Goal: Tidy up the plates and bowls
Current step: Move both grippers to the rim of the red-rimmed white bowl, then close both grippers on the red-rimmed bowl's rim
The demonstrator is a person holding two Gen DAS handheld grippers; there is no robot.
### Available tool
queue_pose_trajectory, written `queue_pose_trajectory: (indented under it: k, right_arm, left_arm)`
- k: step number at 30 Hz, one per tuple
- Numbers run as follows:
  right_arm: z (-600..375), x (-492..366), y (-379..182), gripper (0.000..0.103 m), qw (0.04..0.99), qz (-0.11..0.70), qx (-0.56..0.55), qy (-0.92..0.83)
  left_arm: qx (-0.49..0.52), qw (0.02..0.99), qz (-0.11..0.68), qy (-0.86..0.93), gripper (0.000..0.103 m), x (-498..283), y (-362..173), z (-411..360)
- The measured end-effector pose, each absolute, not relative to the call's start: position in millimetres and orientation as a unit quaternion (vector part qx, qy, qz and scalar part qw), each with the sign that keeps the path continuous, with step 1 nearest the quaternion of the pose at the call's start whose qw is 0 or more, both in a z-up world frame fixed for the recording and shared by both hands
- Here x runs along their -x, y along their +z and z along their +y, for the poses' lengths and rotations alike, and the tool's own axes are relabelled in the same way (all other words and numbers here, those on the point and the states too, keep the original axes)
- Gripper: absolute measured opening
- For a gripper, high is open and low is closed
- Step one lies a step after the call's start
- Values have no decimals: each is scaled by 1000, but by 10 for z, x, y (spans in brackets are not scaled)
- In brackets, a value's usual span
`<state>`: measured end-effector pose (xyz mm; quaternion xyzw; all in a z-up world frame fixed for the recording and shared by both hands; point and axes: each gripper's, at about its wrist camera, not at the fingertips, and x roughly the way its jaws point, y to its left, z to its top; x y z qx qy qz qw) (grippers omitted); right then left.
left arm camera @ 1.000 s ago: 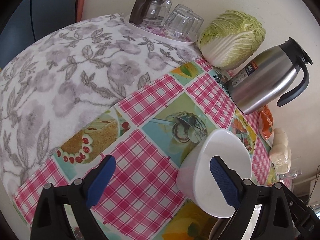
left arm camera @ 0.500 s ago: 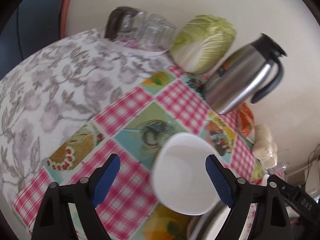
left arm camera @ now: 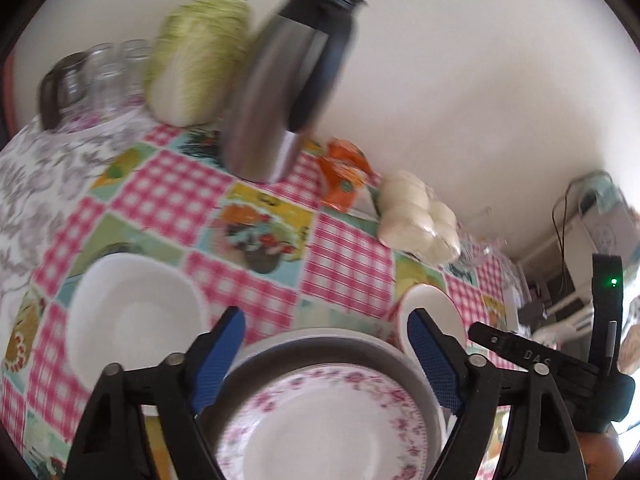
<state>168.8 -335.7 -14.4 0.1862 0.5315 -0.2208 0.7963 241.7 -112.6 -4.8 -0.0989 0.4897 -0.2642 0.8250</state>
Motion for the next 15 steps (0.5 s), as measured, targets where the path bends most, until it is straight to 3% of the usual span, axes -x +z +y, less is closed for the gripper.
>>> queue_pose_trajectory:
  k: [4,7,9,11,15]
  right_arm:
    - [-3491,-1683,-303,56,787,543,-194,-220]
    - [-3566,-1692,-436,43,782,551,-200,-211]
    - [-3600,-1694,-521,32,780,555,-203,-207]
    - [-3632,-1695,-612,27,776,561,-209,-200]
    - [-3668,-1706,-782,17,769,571,-217,-190]
  left_arm:
    - [53,806,514,-289,75,-2476,-95,-1644]
    - [12,795,530,-294,63,-2484,-198,-1960]
    - [-19,794,533,-292,62,-2495,-256,-2135]
    - [-46,792,540,-281,51,-2524,-349,-2250]
    - [-62,774,568,-272,40,-2608,-574,-2394]
